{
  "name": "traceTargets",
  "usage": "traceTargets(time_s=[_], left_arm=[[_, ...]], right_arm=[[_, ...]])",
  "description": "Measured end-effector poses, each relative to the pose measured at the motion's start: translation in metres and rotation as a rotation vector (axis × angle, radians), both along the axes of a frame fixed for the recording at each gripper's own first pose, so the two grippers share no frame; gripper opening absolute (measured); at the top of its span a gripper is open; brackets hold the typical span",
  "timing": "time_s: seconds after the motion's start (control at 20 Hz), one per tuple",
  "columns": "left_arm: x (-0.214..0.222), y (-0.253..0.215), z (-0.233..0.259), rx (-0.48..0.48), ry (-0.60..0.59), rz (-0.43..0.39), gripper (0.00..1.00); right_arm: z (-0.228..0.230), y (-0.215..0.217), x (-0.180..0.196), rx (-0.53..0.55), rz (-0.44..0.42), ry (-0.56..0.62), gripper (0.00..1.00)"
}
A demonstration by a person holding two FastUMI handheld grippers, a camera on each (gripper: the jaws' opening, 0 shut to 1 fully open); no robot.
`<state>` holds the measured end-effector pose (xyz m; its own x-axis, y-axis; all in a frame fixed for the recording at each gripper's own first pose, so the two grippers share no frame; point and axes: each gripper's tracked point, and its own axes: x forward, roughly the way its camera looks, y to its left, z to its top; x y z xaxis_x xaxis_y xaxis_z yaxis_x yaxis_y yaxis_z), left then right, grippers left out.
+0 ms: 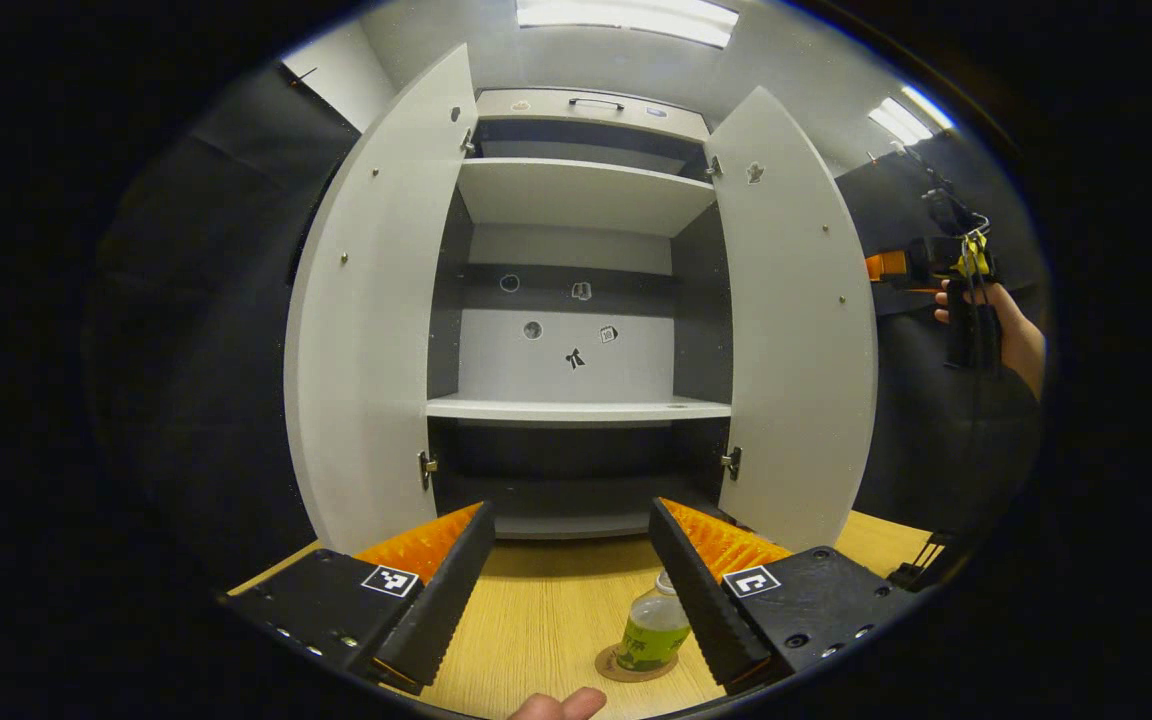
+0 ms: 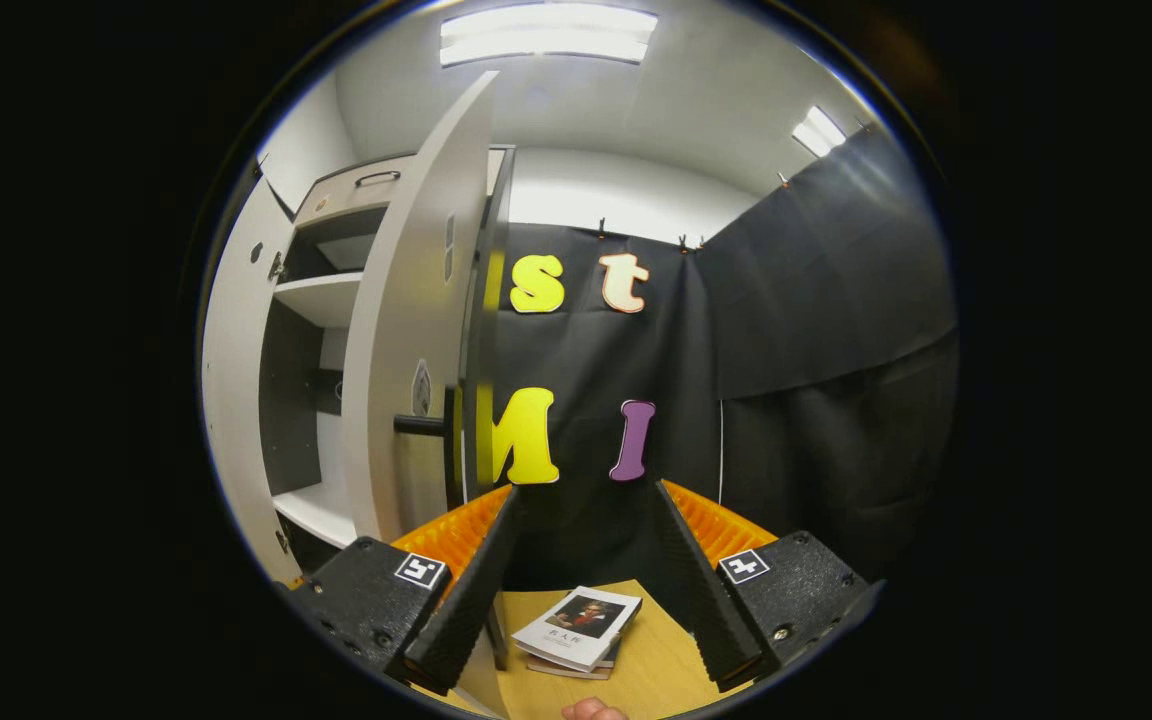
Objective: Grasp the bottle in the cabinet with the left hand and place it on the coaster, then close the right door with the right hand and the left door with the left hand.
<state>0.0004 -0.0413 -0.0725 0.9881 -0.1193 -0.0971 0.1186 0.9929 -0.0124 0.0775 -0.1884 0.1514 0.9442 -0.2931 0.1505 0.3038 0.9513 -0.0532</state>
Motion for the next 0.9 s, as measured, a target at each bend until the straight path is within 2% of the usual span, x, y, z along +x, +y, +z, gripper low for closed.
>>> traceTargets(time_s=[0.1, 0.3, 0.55, 0.9], left_arm=[[-0.001, 0.002, 0.000, 0.003, -0.005, 0.005, 0.95], [0.000, 0.003, 0.004, -0.002, -0.023, 0.009, 0.94], [0.000, 0.012, 0.008, 0.006, -0.032, 0.047, 0.95], [-0.004, 0.028, 0.012, 0.003, -0.037, 0.103, 0.94]], right_arm=[[0.000, 0.013, -0.001, -0.002, 0.032, -0.008, 0.81], [-0.010, 0.045, 0.003, 0.062, 0.115, -0.019, 0.80], [-0.010, 0.096, 0.017, -0.022, 0.209, 0.006, 0.80], [-0.018, 0.157, 0.051, -0.012, 0.362, 0.038, 0.80]])
